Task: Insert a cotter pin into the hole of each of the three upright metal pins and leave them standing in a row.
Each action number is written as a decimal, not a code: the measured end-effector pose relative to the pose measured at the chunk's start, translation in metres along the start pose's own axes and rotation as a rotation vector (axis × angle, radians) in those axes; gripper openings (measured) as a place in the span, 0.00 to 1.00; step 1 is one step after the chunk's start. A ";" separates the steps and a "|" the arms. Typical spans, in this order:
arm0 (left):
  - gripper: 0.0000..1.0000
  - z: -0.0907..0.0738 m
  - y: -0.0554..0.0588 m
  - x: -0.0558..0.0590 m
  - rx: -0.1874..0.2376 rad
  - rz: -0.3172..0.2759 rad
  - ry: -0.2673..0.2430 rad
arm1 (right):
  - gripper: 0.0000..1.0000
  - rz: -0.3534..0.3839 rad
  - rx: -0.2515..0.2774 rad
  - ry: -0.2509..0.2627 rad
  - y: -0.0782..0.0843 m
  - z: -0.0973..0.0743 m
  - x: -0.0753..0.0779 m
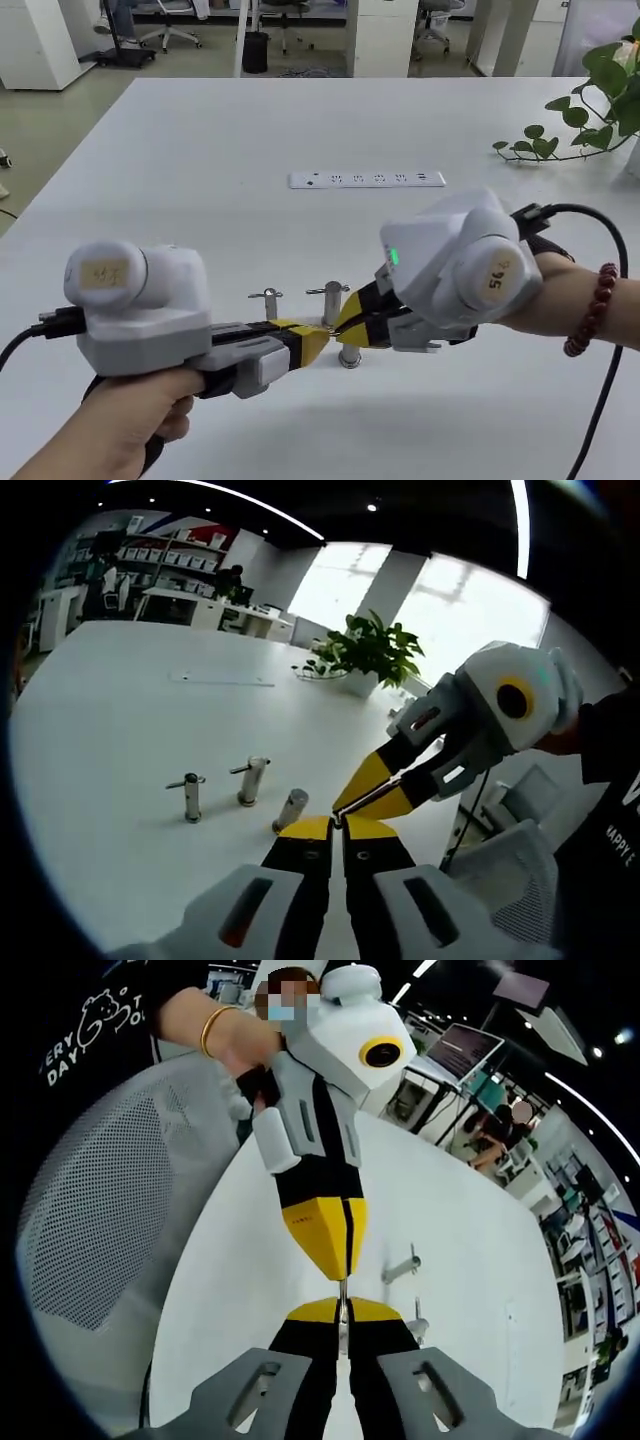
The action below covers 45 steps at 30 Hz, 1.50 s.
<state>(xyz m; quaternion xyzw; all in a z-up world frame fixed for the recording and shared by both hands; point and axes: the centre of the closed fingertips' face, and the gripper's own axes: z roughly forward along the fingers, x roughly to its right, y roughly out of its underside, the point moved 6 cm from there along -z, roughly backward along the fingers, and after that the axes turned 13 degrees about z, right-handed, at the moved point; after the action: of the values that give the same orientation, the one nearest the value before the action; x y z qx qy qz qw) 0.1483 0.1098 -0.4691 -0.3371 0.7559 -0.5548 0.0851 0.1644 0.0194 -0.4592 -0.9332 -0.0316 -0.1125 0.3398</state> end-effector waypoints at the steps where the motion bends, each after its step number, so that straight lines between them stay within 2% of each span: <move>1: 0.00 0.000 0.000 0.001 0.005 0.007 -0.002 | 0.00 0.002 0.003 0.002 0.000 0.000 0.000; 4: 0.00 0.000 -0.001 0.002 0.009 0.052 -0.001 | 0.00 0.013 0.008 0.001 0.000 -0.001 0.000; 7: 0.00 0.001 -0.001 0.001 0.003 0.067 0.005 | 0.00 0.038 0.004 -0.017 0.002 -0.001 -0.001; 10: 0.00 0.001 -0.001 0.001 0.004 0.070 0.004 | 0.00 0.035 0.011 -0.014 0.002 -0.002 0.000; 14: 0.00 0.001 -0.002 0.001 0.014 0.083 0.003 | 0.00 0.089 0.022 -0.024 0.003 -0.003 0.002; 19: 0.00 -0.002 -0.002 -0.003 0.025 0.136 0.002 | 0.04 0.250 0.073 -0.053 0.008 -0.004 0.002; 20: 0.00 -0.003 -0.002 -0.004 0.024 0.152 0.003 | 0.04 0.281 0.082 -0.057 0.009 -0.004 0.003; 21: 0.00 -0.004 -0.002 -0.005 0.033 0.196 -0.011 | 0.05 0.322 0.096 -0.057 0.011 -0.005 0.005; 24: 0.00 -0.005 0.000 -0.001 0.033 0.223 -0.001 | 0.05 0.426 0.136 -0.069 0.015 -0.006 0.009; 27: 0.00 -0.005 0.003 0.000 0.027 0.259 0.015 | 0.06 0.492 0.156 -0.086 0.019 -0.007 0.010; 30: 0.00 -0.004 0.005 0.001 0.023 0.278 0.025 | 0.10 0.553 0.179 -0.129 0.022 -0.007 0.008; 33: 0.00 -0.006 0.007 0.003 0.036 0.296 0.045 | 0.09 0.641 0.229 -0.189 0.024 -0.008 0.005; 34: 0.00 -0.006 0.007 0.004 0.040 0.300 0.050 | 0.09 0.661 0.233 -0.184 0.026 -0.008 0.005; 40: 0.00 -0.007 0.007 0.005 0.066 0.321 0.089 | 0.11 0.690 0.253 -0.229 0.029 -0.008 -0.001; 41: 0.00 -0.008 0.009 0.008 0.064 0.309 0.120 | 0.11 0.703 0.266 -0.255 0.029 -0.007 -0.004; 45: 0.00 -0.008 0.010 0.008 0.076 0.311 0.127 | 0.11 0.720 0.289 -0.305 0.028 -0.007 -0.010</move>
<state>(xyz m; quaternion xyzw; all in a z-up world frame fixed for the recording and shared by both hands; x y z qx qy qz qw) 0.1343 0.1123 -0.4732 -0.1767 0.7812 -0.5834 0.1346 0.1572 -0.0064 -0.4736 -0.8334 0.2312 0.1586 0.4762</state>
